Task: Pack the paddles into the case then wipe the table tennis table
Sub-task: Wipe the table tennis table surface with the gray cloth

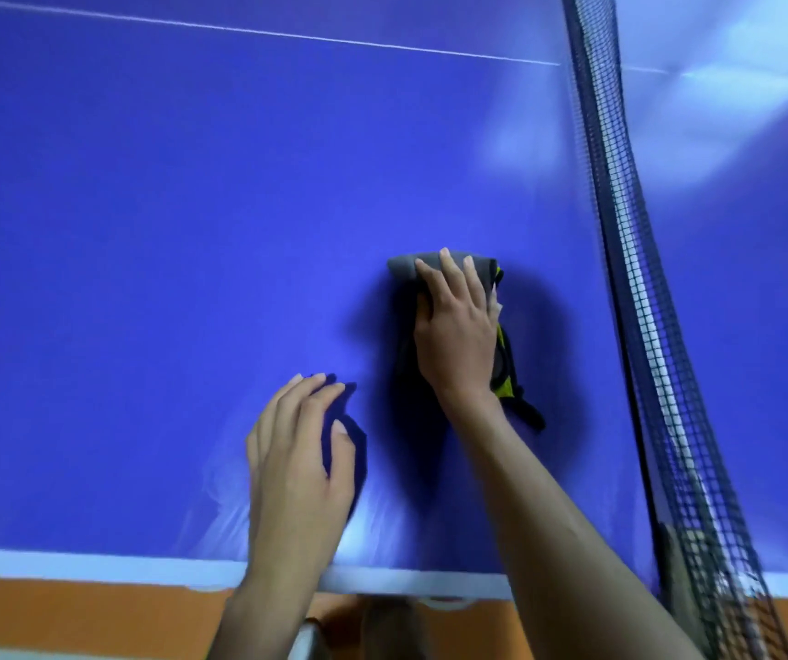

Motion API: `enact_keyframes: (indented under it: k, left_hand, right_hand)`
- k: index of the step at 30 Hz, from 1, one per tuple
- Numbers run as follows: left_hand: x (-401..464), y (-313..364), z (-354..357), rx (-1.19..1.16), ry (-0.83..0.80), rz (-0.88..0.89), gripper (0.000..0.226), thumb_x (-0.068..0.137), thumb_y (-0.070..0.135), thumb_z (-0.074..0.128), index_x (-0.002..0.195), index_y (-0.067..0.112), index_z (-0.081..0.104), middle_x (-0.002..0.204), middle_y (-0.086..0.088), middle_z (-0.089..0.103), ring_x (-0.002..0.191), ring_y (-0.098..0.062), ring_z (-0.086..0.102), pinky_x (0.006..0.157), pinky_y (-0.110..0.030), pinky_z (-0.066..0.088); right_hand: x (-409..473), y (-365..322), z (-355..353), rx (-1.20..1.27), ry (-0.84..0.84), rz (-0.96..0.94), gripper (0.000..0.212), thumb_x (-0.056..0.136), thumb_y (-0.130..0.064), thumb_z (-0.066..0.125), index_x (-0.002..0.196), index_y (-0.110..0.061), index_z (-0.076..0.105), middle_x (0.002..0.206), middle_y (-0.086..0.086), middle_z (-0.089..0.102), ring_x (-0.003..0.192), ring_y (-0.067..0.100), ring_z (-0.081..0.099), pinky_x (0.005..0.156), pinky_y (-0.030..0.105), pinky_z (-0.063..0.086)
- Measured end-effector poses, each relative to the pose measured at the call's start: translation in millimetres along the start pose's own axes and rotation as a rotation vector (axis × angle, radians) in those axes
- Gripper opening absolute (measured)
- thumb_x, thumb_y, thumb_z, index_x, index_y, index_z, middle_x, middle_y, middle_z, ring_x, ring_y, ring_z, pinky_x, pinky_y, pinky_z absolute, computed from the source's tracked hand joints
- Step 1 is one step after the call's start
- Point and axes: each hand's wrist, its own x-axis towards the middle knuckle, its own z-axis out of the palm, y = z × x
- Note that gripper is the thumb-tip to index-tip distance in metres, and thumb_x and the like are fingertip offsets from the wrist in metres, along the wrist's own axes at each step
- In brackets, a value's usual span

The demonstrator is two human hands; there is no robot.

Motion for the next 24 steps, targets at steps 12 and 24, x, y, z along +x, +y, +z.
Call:
enact_keyframes:
  k: [12, 24]
  left_hand:
    - [-77.1, -9.8, -35.0, 0.054, -0.117, 0.032, 0.036, 0.099, 0.027, 0.049, 0.133, 0.027, 0.059, 0.143, 0.012, 0.051, 0.145, -0.008, 0.034, 0.117, -0.028, 0.020]
    - [-58.9, 10.1, 3.2, -0.015, -0.076, 0.063, 0.036, 0.099, 0.025, 0.047, 0.132, 0.023, 0.063, 0.143, 0.010, 0.055, 0.144, -0.012, 0.040, 0.117, -0.037, 0.031]
  right_hand:
    - [-229.6, 37.0, -45.2, -0.082, -0.059, 0.040, 0.045, 0.108, -0.031, 0.049, 0.151, -0.042, 0.045, 0.168, -0.012, 0.028, 0.159, 0.014, 0.011, 0.126, 0.056, 0.021]
    - [-110.7, 64.5, -38.2, -0.110, 0.057, 0.031, 0.038, 0.104, -0.029, 0.050, 0.141, -0.034, 0.056, 0.162, -0.007, 0.041, 0.156, 0.020, 0.026, 0.118, 0.058, 0.030]
